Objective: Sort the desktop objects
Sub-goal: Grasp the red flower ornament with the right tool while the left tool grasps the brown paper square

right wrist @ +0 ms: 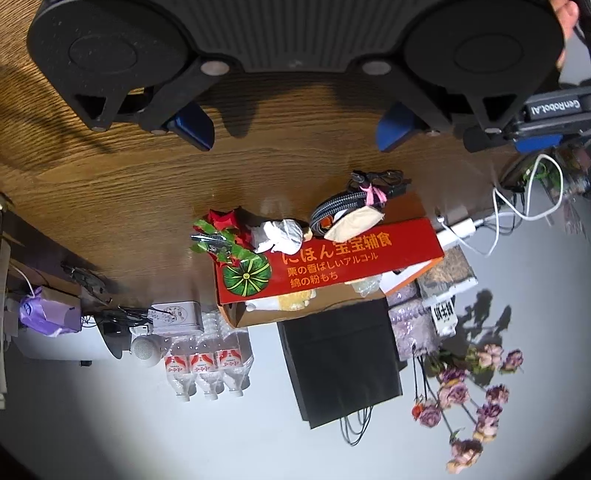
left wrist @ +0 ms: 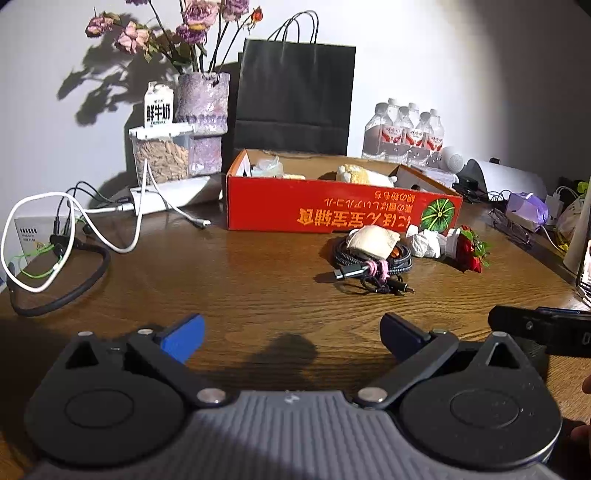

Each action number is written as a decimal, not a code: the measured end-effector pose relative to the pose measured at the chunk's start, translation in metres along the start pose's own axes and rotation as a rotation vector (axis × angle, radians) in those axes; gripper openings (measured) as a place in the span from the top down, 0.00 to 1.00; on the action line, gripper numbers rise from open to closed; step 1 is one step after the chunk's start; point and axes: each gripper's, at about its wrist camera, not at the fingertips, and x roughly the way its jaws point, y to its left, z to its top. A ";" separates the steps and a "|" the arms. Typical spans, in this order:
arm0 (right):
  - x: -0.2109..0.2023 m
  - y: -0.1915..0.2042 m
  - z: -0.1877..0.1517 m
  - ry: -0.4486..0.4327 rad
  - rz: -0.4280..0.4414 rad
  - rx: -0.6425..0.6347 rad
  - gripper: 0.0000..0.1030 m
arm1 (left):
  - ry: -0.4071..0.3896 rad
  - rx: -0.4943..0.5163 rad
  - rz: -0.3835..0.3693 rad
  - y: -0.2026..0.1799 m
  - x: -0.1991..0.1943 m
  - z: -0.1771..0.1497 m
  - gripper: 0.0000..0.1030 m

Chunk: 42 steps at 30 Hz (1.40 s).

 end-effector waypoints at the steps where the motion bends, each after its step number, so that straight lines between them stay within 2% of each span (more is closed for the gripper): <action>1: 0.000 0.001 0.002 0.003 -0.001 -0.011 0.08 | -0.011 0.003 -0.011 0.000 -0.002 0.000 0.00; 4: 0.006 -0.001 0.019 0.014 -0.025 -0.037 0.08 | -0.008 0.024 -0.046 -0.003 0.003 0.008 0.00; 7: 0.022 -0.008 0.043 -0.015 -0.069 -0.066 0.11 | 0.011 0.043 -0.109 -0.009 0.022 0.030 0.00; 10: 0.049 -0.020 0.068 -0.012 -0.123 -0.096 0.15 | 0.022 0.083 -0.188 -0.020 0.054 0.058 0.01; 14: 0.091 -0.035 0.087 0.041 -0.125 -0.121 0.19 | 0.066 0.155 -0.245 -0.042 0.101 0.082 0.02; 17: 0.112 -0.041 0.089 0.072 -0.121 -0.133 0.24 | 0.136 0.151 -0.269 -0.050 0.133 0.089 0.19; 18: 0.115 -0.042 0.087 0.087 -0.113 -0.135 0.27 | 0.145 0.144 -0.276 -0.051 0.139 0.089 0.28; 19: 0.118 -0.044 0.085 0.097 -0.105 -0.133 0.40 | 0.155 0.136 -0.282 -0.051 0.142 0.088 0.41; 20: 0.119 -0.045 0.083 0.104 -0.095 -0.129 0.57 | 0.164 0.132 -0.292 -0.051 0.144 0.086 0.48; 22: 0.117 -0.045 0.080 0.093 -0.087 -0.132 0.58 | 0.181 0.131 -0.303 -0.049 0.145 0.081 0.83; 25: 0.102 -0.037 0.081 0.041 -0.060 -0.147 0.59 | 0.166 0.095 -0.324 -0.041 0.135 0.081 0.89; 28: 0.073 -0.029 0.082 -0.045 0.005 -0.140 0.59 | 0.112 0.021 -0.343 -0.029 0.109 0.088 0.90; 29: 0.071 -0.025 0.081 -0.013 0.019 -0.148 0.59 | 0.088 -0.019 -0.363 -0.022 0.096 0.090 0.90; 30: 0.072 -0.020 0.078 0.056 0.023 -0.153 0.59 | 0.073 -0.059 -0.379 -0.016 0.084 0.090 0.90; 31: 0.064 -0.018 0.075 0.076 0.015 -0.131 0.60 | 0.073 -0.091 -0.383 -0.011 0.076 0.088 0.90; 33: 0.039 -0.014 0.069 0.012 0.085 -0.096 0.60 | 0.097 -0.134 -0.364 -0.003 0.064 0.080 0.90; 35: 0.050 -0.002 0.055 0.145 0.103 -0.160 0.60 | 0.136 -0.145 -0.329 0.001 0.059 0.067 0.90; 36: 0.056 0.002 0.048 0.188 0.063 -0.179 0.61 | 0.159 -0.143 -0.317 0.002 0.057 0.061 0.90; 38: 0.053 0.010 0.040 0.181 0.033 -0.226 0.61 | 0.189 -0.140 -0.302 0.002 0.054 0.052 0.90; 41: 0.054 0.025 0.029 0.214 -0.016 -0.306 0.63 | 0.205 -0.116 -0.290 -0.002 0.047 0.043 0.90; 42: 0.042 0.025 0.033 0.188 0.017 -0.278 0.63 | 0.205 -0.114 -0.289 -0.003 0.043 0.041 0.90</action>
